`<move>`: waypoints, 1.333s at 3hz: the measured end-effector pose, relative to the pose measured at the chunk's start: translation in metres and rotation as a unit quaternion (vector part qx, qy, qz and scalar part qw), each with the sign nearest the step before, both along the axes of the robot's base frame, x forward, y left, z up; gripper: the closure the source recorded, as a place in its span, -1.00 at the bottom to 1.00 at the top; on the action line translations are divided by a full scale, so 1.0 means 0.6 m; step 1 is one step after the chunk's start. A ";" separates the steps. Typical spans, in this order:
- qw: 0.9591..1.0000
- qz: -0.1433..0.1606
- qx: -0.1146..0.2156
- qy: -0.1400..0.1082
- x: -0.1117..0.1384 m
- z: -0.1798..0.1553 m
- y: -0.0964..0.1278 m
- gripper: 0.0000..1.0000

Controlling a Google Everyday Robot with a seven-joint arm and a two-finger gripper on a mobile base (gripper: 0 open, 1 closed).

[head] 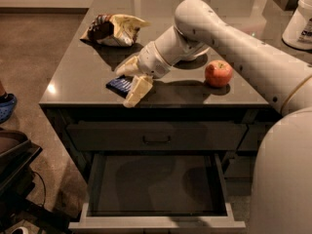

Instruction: Place rxbar blueberry into middle drawer

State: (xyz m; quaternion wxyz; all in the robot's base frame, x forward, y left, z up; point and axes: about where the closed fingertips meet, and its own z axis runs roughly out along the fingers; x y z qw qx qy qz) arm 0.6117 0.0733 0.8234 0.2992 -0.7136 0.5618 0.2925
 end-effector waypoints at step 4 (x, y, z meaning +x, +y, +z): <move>0.999 -0.046 0.010 0.001 -0.028 0.053 -0.016 1.00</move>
Offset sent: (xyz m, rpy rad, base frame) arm 0.0000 0.0000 0.0000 0.0000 0.0000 0.0001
